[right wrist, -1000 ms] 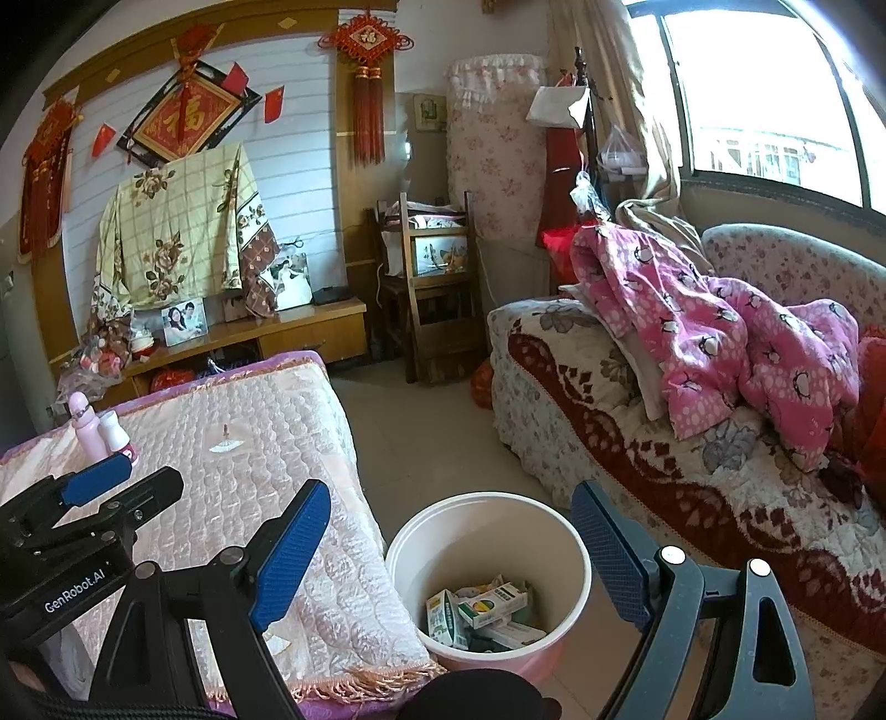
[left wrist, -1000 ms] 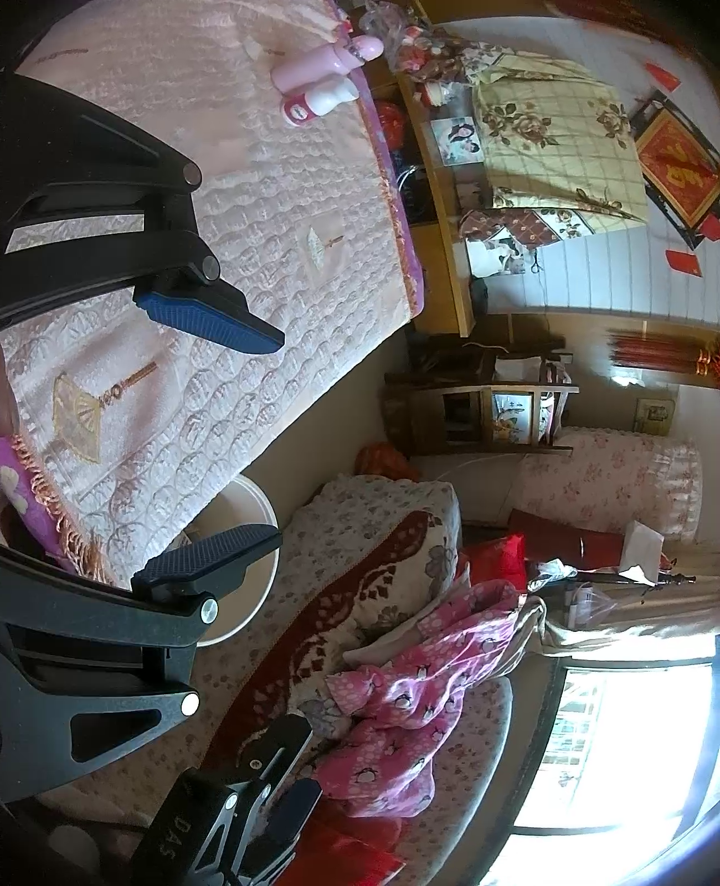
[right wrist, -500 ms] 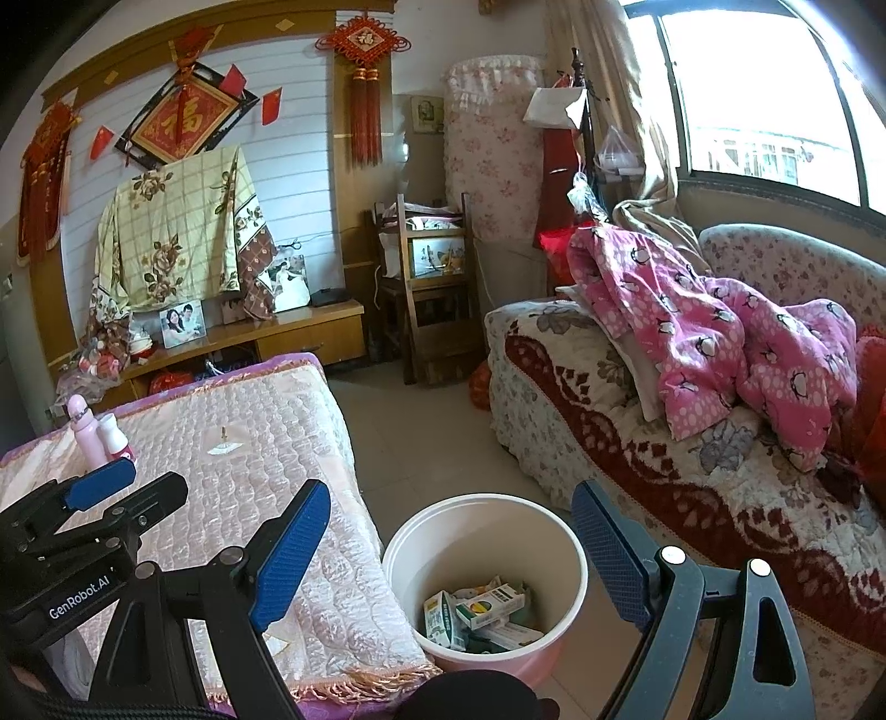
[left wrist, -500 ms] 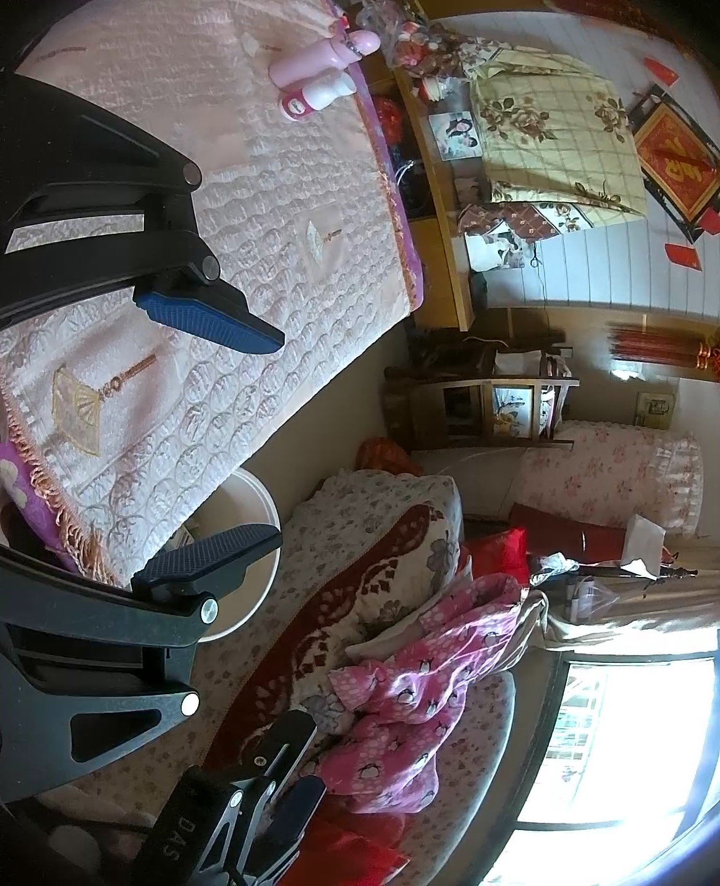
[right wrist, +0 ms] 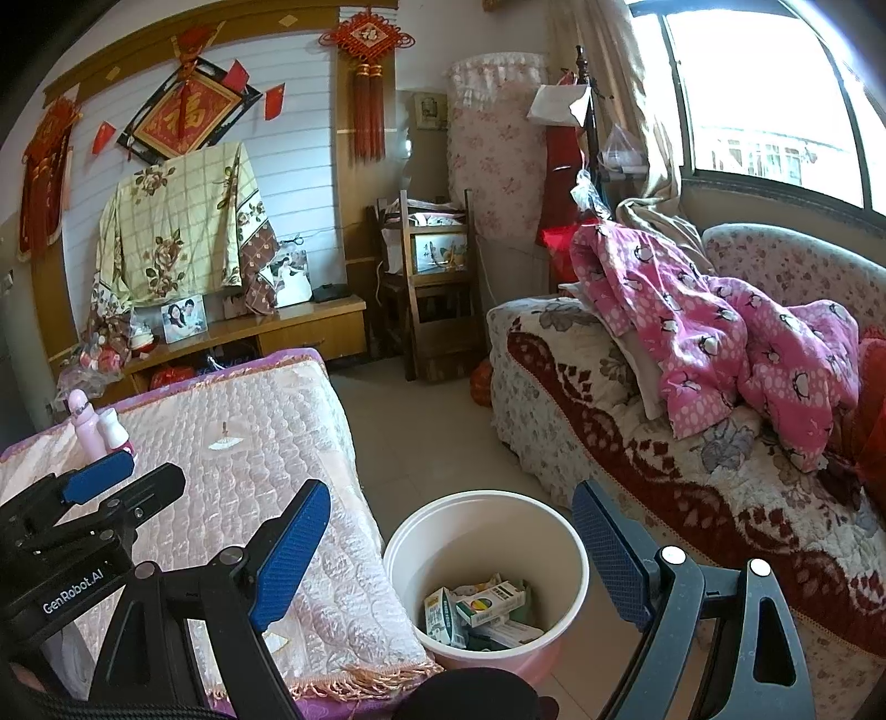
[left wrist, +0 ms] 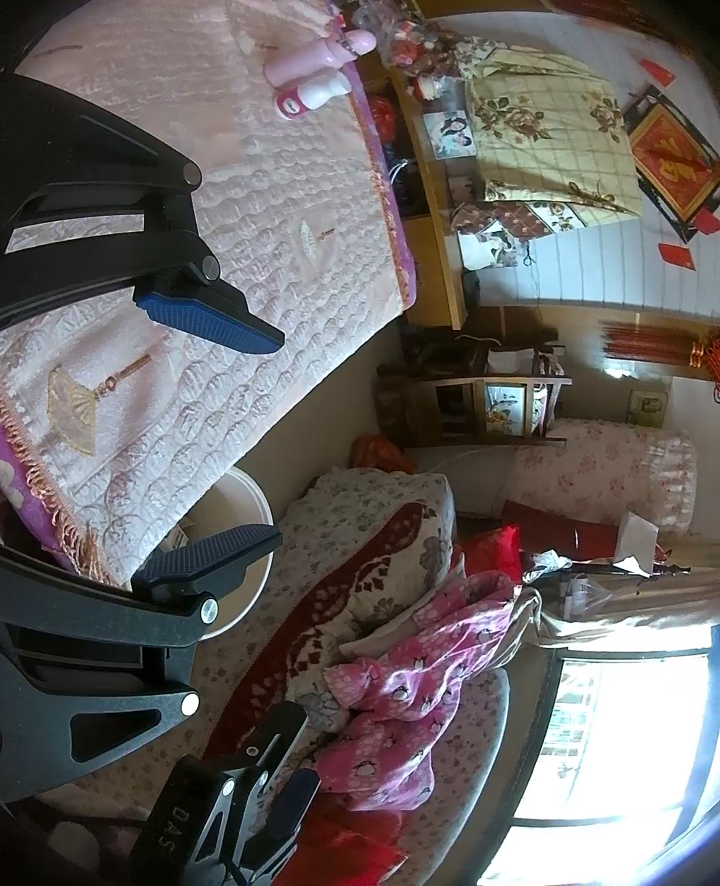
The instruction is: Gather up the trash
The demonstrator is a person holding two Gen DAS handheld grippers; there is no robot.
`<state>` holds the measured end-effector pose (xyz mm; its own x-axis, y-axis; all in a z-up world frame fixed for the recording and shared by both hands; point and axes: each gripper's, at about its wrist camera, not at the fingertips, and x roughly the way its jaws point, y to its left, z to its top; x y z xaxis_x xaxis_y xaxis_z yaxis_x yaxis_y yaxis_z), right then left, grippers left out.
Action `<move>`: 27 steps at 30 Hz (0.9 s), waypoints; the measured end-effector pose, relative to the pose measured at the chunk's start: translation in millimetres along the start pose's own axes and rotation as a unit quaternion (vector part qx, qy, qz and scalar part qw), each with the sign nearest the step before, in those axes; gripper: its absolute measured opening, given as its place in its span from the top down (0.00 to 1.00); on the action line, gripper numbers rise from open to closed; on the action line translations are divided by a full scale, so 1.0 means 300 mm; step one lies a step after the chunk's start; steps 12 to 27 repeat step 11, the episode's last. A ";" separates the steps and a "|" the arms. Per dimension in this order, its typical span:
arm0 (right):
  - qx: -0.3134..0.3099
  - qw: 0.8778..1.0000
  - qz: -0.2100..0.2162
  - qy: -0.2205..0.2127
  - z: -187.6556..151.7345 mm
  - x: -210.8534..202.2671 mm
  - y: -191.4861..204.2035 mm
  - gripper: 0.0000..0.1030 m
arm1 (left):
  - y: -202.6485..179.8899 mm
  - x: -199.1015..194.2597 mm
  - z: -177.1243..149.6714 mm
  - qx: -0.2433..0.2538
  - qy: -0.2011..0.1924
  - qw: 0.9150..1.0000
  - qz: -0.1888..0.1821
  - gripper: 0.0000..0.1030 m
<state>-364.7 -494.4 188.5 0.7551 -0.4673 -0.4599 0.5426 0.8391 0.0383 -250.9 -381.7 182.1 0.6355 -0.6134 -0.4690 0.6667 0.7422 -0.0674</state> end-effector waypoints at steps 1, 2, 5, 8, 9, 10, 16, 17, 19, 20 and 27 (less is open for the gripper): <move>0.000 1.000 0.000 0.000 0.000 -0.001 0.000 0.15 | 0.001 0.000 -0.002 0.001 -0.001 1.000 0.000 0.39; 0.000 1.000 0.000 0.000 0.000 0.000 0.001 0.15 | 0.000 0.001 -0.002 0.002 -0.001 1.000 -0.001 0.39; 0.000 1.000 0.000 0.001 -0.002 0.004 0.002 0.15 | 0.001 0.003 -0.003 0.000 -0.001 1.000 -0.001 0.39; 0.000 1.000 0.000 0.002 -0.003 0.007 0.003 0.15 | 0.006 0.008 -0.004 -0.004 0.001 1.000 -0.001 0.39; 0.000 1.000 0.000 0.003 -0.005 0.007 0.005 0.15 | 0.007 0.009 -0.005 -0.005 0.001 1.000 0.001 0.39; 0.000 1.000 0.001 0.003 -0.005 0.007 0.005 0.15 | 0.010 0.010 -0.007 -0.005 0.002 1.000 0.002 0.39; -0.001 1.000 0.001 0.004 -0.009 0.016 0.006 0.15 | 0.011 0.010 -0.009 -0.004 0.002 1.000 0.004 0.39; -0.001 1.000 0.001 0.004 -0.009 0.016 0.006 0.15 | 0.011 0.010 -0.009 -0.004 0.002 1.000 0.004 0.39; -0.001 1.000 0.001 0.004 -0.009 0.016 0.006 0.15 | 0.011 0.010 -0.009 -0.004 0.002 1.000 0.004 0.39; -0.001 1.000 0.001 0.004 -0.009 0.016 0.006 0.15 | 0.011 0.010 -0.009 -0.004 0.002 1.000 0.004 0.39; -0.001 1.000 0.001 0.004 -0.009 0.016 0.006 0.15 | 0.011 0.010 -0.009 -0.004 0.002 1.000 0.004 0.39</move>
